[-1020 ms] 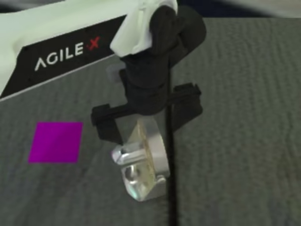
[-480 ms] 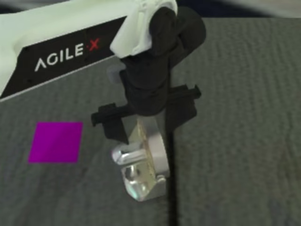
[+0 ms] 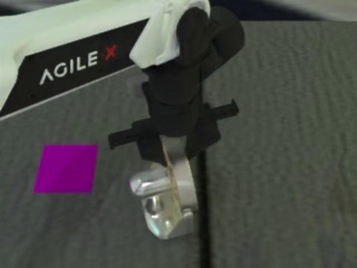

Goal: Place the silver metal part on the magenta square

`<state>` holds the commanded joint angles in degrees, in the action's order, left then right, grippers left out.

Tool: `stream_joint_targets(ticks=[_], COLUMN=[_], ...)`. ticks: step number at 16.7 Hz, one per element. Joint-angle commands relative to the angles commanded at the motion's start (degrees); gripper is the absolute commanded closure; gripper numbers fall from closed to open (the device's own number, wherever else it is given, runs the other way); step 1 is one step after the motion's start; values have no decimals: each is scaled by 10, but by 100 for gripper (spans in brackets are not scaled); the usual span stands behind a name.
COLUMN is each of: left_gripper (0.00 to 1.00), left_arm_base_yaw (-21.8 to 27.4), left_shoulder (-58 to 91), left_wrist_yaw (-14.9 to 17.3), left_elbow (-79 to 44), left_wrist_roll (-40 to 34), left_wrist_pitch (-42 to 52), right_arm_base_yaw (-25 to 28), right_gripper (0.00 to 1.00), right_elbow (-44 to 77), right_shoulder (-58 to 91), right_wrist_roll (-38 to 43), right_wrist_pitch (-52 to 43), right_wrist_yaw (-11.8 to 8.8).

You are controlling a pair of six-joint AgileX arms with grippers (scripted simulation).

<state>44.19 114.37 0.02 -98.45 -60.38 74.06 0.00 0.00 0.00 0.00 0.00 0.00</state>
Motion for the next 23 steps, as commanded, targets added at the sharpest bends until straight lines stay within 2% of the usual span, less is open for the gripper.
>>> stream_joint_targets(ticks=[10, 17, 23], left_gripper=[100, 100, 100], left_arm_base_yaw=[0, -9, -8], left_shoulder=[-1, 7, 6], left_wrist_yaw=[0, 0, 0], left_elbow=[-3, -118, -126], left_wrist_roll=[0, -1, 0], left_wrist_pitch=[2, 109, 116], right_arm_base_yaw=[0, 0, 0], right_gripper=[0, 0, 0], right_elbow=[0, 0, 0], right_shoulder=[0, 0, 0], right_wrist_roll=[0, 0, 0], right_wrist_pitch=[0, 0, 0], right_wrist_yaw=[0, 0, 0])
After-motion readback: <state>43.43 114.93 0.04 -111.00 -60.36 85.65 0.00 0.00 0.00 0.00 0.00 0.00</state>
